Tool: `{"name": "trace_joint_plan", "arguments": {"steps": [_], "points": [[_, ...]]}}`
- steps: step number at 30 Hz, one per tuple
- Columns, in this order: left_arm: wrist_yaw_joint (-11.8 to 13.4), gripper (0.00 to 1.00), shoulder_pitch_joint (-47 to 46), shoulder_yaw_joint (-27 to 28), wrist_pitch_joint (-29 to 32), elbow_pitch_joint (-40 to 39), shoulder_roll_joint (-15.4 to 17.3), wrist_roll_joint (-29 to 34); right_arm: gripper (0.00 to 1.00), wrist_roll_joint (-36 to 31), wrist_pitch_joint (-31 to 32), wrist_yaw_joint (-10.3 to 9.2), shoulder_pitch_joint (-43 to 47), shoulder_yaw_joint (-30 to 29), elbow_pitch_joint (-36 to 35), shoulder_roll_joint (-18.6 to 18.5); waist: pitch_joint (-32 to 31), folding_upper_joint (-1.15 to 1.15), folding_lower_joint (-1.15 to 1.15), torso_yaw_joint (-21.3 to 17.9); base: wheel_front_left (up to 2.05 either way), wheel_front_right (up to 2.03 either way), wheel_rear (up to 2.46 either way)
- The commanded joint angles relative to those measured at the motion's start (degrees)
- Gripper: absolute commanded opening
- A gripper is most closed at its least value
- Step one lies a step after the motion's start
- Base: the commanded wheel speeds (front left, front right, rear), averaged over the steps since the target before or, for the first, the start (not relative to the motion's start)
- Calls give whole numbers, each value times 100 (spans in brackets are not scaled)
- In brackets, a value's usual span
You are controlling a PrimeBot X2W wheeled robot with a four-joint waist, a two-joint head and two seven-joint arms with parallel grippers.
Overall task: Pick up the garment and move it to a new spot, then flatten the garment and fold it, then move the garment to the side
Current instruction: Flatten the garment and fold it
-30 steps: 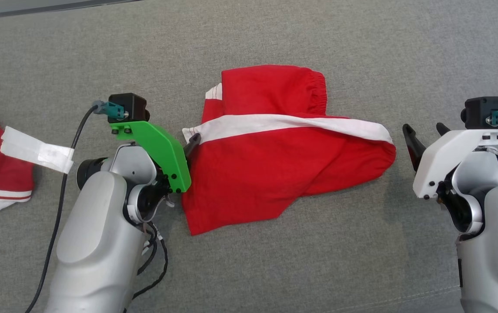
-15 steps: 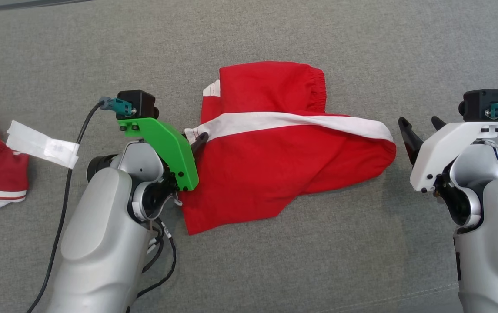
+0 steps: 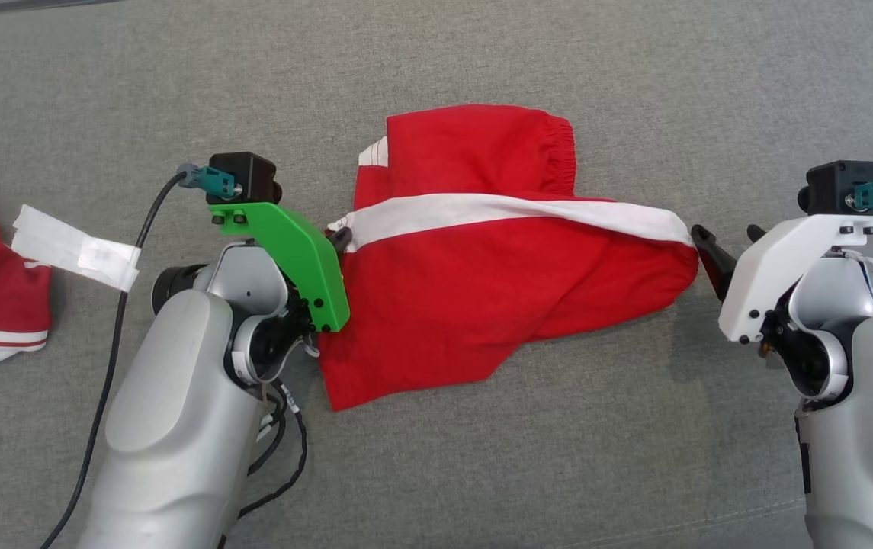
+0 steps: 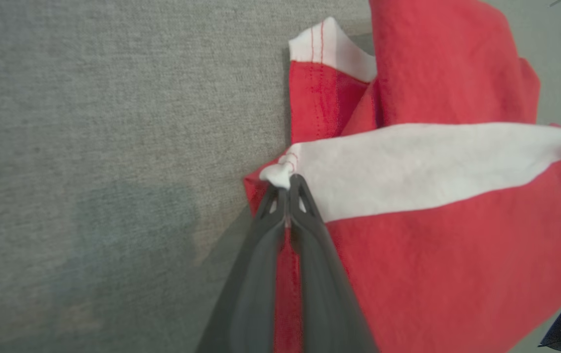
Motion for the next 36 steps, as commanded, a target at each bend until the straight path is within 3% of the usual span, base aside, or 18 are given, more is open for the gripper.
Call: {"name": "trace_joint_plan", "arguments": {"steps": [1,18,32,36], "points": [[32,0,-84,8,12,-15,47,-5,100,94,91,1,-33,34,11,-13,10,0,0,30,0,0,0],[67,0,-41,-76,-27,22,32,-86,100,519,593,0,66,432,-215,-12,-3,0,0,129,0,0,0],[6,0,-4,-244,-125,76,-15,-189,100,258,1611,0,36,456,-1017,-244,-59,0,0,225,0,0,0],[-1,0,-18,-301,-159,83,-21,-207,100,17,1652,0,20,254,-1076,-308,-25,0,0,262,0,0,0]]}}
